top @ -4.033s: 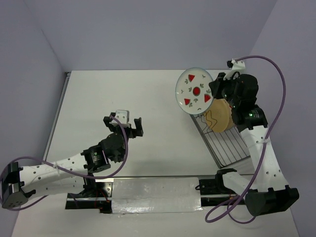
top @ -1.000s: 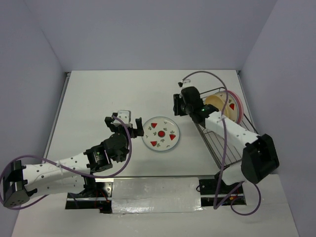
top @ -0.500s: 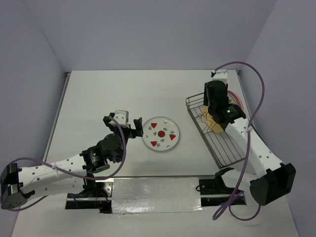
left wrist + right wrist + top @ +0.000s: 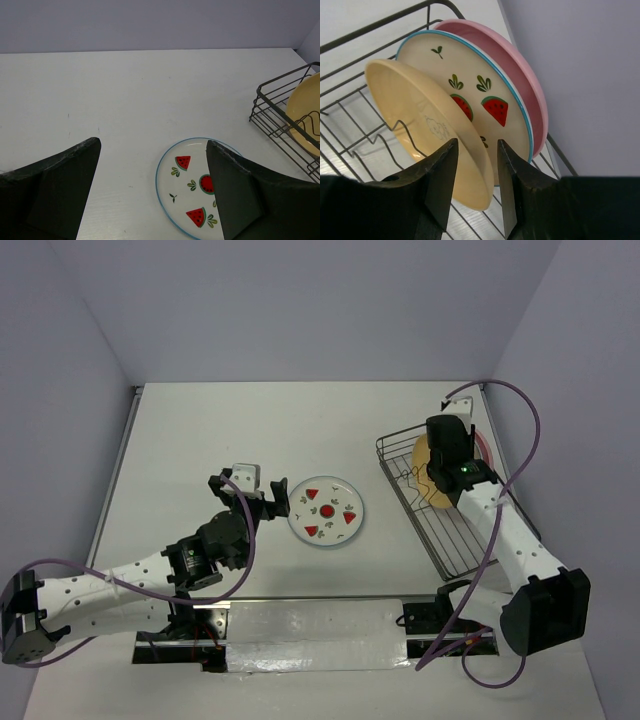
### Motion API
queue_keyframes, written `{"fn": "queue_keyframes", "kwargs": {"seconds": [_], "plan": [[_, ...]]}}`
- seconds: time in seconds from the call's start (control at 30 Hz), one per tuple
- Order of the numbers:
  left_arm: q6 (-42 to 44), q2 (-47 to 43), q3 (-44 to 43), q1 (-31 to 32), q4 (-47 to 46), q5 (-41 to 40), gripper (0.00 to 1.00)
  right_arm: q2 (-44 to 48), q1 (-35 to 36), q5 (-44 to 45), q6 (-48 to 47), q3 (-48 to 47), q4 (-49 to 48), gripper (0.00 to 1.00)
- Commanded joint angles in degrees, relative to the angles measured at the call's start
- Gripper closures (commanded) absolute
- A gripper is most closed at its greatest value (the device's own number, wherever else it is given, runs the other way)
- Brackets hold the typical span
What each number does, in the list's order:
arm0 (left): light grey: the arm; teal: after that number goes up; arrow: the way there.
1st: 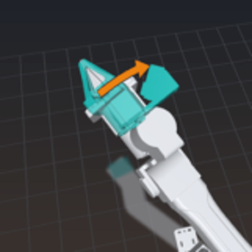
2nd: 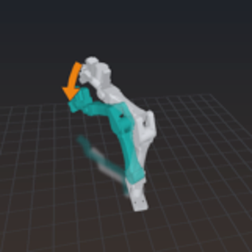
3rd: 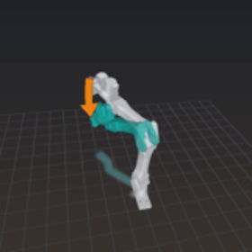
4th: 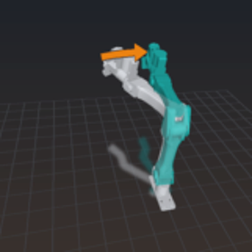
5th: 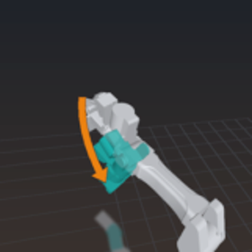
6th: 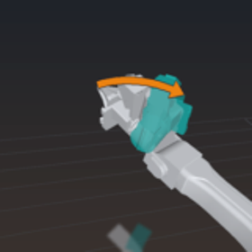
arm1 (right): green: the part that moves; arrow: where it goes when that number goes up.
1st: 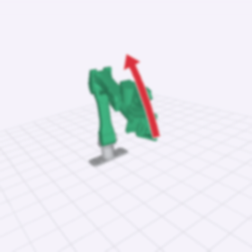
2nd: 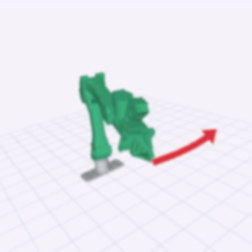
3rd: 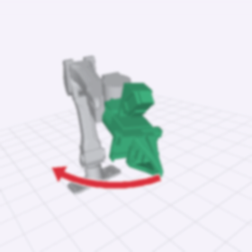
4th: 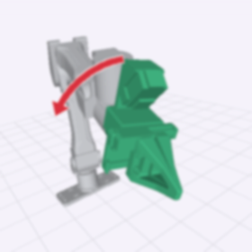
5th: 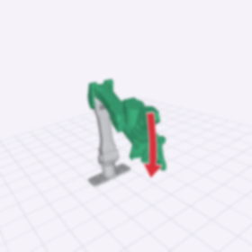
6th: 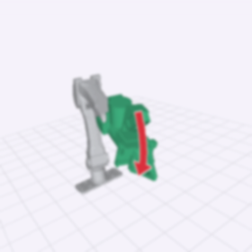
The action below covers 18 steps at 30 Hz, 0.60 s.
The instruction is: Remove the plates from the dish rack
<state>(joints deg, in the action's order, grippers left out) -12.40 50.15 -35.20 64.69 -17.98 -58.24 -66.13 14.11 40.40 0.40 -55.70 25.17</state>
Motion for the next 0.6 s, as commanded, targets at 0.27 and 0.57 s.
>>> {"fn": "queue_keyframes", "kwargs": {"seconds": [0.27, 0.57], "plan": [[-1.4, -1.19, 0.31, 0.18, -1.97, -1.44, 0.01, -1.28, -2.16, 0.03, -2.16, 1.3, -3.72, 0.62], [-1.4, -1.2, 0.31, 0.18, -1.97, -1.35, 0.01, -0.24, -2.42, 0.91, -4.09, 0.95, -3.37, 0.82]]}}
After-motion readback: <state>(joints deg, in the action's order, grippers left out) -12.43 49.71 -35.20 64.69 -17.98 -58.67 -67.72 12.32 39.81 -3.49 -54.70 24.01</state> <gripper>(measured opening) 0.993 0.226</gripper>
